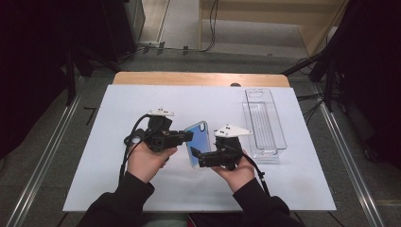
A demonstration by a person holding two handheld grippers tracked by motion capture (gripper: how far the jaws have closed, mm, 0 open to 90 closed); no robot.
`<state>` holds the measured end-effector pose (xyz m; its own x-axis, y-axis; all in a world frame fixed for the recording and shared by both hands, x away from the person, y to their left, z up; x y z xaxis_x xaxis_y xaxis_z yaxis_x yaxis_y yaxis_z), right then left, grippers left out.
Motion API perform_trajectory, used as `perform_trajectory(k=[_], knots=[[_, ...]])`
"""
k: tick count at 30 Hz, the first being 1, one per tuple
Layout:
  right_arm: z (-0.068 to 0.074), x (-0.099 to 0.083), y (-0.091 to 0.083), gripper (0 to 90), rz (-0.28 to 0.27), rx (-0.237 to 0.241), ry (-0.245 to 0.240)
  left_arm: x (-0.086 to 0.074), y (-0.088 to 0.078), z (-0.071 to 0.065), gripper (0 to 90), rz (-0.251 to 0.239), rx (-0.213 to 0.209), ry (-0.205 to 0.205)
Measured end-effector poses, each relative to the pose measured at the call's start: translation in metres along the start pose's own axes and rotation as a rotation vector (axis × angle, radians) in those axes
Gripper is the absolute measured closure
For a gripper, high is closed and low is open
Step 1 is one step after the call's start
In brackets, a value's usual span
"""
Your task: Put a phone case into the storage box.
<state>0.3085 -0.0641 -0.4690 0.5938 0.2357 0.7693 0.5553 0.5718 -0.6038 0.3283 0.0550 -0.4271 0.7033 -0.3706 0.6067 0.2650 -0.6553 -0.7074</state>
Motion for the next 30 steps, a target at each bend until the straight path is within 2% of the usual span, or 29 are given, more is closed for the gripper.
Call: perform_trajectory(k=[10, 13, 15, 17, 19, 20, 27, 30], knots=[[0.003, 0.000, 0.006, 0.0, 0.009, -0.008, 0.004, -0.003, 0.004, -0.006, 80.9, 0.008, -0.007, 0.002], [0.005, -0.001, 0.009, 0.0, 0.015, -0.024, -0.004, -0.003, 0.005, -0.009, 80.8, 0.003, -0.009, 0.000], [0.005, -0.001, 0.010, 5.2, 0.015, -0.027, -0.001, -0.004, 0.006, -0.010, 80.8, 0.006, -0.012, 0.002], [0.004, -0.002, 0.012, 5.3, 0.018, -0.034, 0.005, -0.005, 0.007, -0.011, 80.8, 0.009, -0.010, 0.006], [0.004, -0.002, 0.012, 13.1, 0.019, -0.022, 0.004, -0.005, 0.007, -0.011, 80.8, 0.008, -0.007, 0.011], [0.005, -0.002, 0.012, 14.2, 0.014, -0.016, -0.001, -0.005, 0.007, -0.011, 80.8, 0.007, -0.008, 0.009], [0.005, -0.002, 0.010, 15.1, 0.020, -0.015, -0.020, -0.005, 0.006, -0.013, 80.5, 0.011, -0.005, 0.025], [0.005, -0.002, 0.010, 15.2, 0.018, -0.018, -0.022, -0.004, 0.003, -0.014, 77.2, -0.003, -0.005, 0.028]])
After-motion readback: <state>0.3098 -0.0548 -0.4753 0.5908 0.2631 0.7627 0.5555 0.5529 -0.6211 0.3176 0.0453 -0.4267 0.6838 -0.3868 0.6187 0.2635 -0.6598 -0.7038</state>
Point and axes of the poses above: each handheld gripper's, and its own axes: y roughly forward along the jaws, x roughly out of its top, z roughly to its left, the point moved 7 cm from there along y, roughly forward along the jaws, and after that the axes turned 6 degrees about z, right-handed, at the moved point
